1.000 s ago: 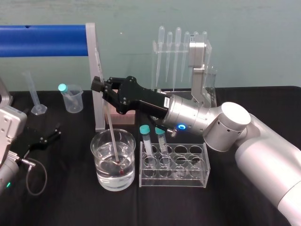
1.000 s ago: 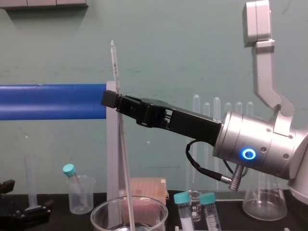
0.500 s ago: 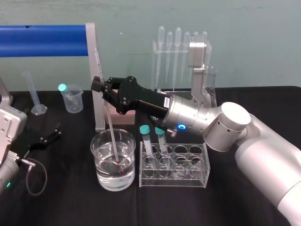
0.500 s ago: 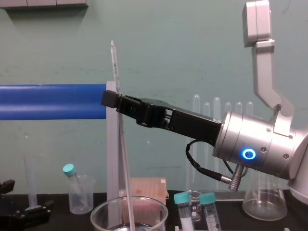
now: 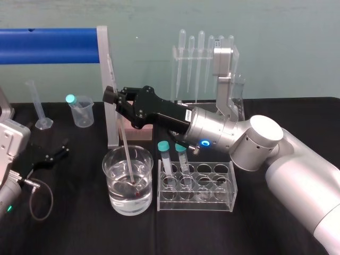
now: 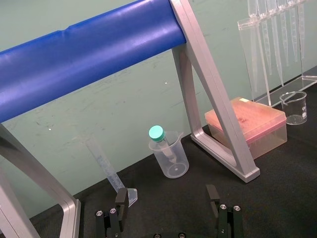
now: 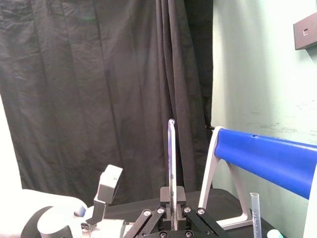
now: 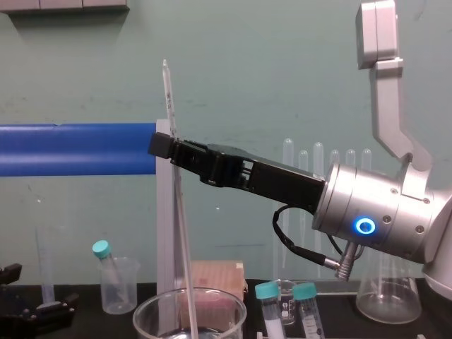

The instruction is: Hold the thermometer with one hand and immerse one end into the beaker, then reinsert it into the test tube rack.

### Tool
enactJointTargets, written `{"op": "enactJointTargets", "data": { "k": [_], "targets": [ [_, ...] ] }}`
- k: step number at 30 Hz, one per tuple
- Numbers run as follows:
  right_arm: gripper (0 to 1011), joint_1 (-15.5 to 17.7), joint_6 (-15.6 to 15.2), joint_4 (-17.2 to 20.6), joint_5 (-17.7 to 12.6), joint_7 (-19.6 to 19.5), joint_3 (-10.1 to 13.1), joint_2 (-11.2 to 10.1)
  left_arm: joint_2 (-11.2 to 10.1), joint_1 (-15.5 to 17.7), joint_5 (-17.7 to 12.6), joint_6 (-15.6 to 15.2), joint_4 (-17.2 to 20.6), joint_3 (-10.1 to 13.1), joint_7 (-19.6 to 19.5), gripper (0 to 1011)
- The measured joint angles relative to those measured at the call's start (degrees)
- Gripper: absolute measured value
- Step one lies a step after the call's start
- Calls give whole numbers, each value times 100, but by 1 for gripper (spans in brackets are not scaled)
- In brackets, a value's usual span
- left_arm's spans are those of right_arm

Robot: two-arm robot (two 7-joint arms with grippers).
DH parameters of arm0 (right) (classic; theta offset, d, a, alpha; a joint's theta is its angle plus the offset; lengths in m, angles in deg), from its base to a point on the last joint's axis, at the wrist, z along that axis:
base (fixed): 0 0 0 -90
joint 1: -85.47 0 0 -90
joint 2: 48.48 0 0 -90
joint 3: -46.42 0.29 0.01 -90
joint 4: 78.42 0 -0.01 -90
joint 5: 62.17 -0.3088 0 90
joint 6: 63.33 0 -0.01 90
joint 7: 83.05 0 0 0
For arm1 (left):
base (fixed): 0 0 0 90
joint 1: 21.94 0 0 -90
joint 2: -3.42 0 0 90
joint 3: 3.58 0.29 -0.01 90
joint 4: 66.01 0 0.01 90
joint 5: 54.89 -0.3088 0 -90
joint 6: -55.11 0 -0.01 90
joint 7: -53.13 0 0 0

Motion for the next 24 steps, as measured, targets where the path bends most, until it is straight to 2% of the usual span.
{"op": "enactJointTargets", "data": {
  "k": [24],
  "targets": [
    [56, 0, 0, 0, 0, 0, 0, 0, 0, 0, 0, 0, 0, 0, 0, 1008]
  ]
}}
